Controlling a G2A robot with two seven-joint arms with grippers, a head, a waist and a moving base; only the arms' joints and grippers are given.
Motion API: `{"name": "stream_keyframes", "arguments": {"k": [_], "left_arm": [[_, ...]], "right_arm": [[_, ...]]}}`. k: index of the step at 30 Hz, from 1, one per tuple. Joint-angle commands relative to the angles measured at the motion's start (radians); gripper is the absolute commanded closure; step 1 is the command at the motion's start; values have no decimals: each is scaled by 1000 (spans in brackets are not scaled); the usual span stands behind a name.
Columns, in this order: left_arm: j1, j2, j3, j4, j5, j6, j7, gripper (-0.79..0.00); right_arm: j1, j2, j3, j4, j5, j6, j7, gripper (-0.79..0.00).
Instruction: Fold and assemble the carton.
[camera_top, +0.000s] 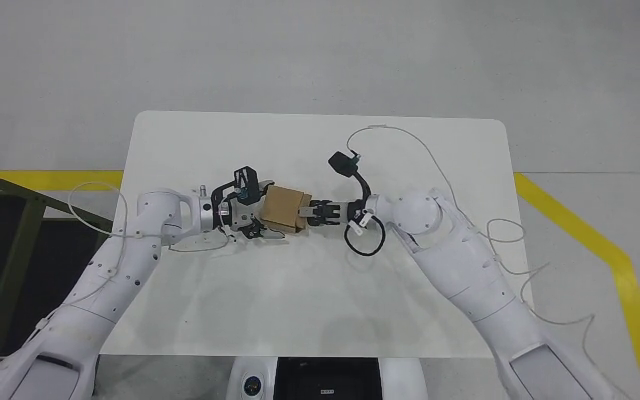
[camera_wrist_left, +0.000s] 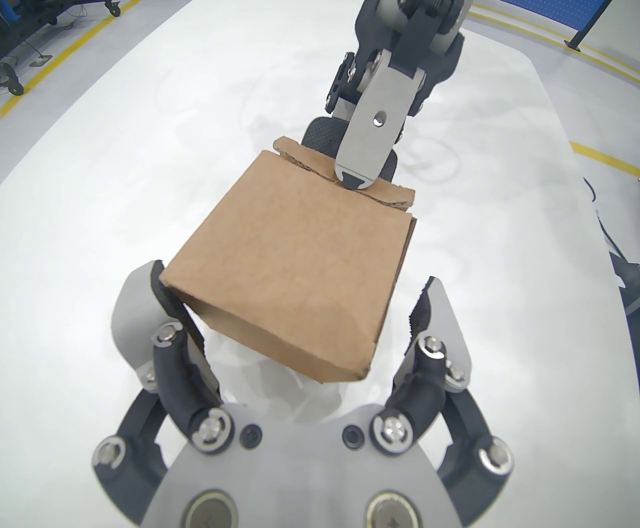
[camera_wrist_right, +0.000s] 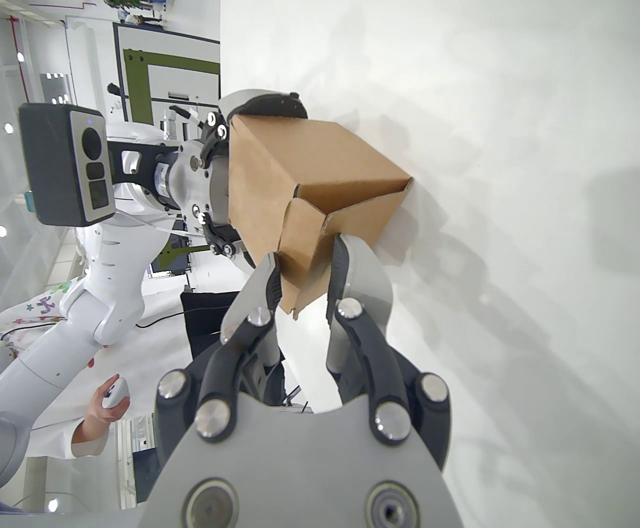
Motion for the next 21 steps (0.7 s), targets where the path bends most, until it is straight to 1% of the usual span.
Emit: {"name": "stream_keyframes", "arguments": {"k": [1,13,17,21], "left_arm": [[0,-1,-1,0,1,0,-1,-785],[11,-3,-9,-10,4,0,-5,-785],[14,-4,-11,-14,4,0,-8,-785],[20,-5,-14,-17,3,1,-12,-785]], "right_arm": [[4,-1,-4,1,-12,6,-4,-142],[8,-4,-6,-8,-16,5,-3,-123],[11,-7,-10,-7,-9,2,-5,-145],[6,-9,-4,-1,10,-12,-13,-185]]}}
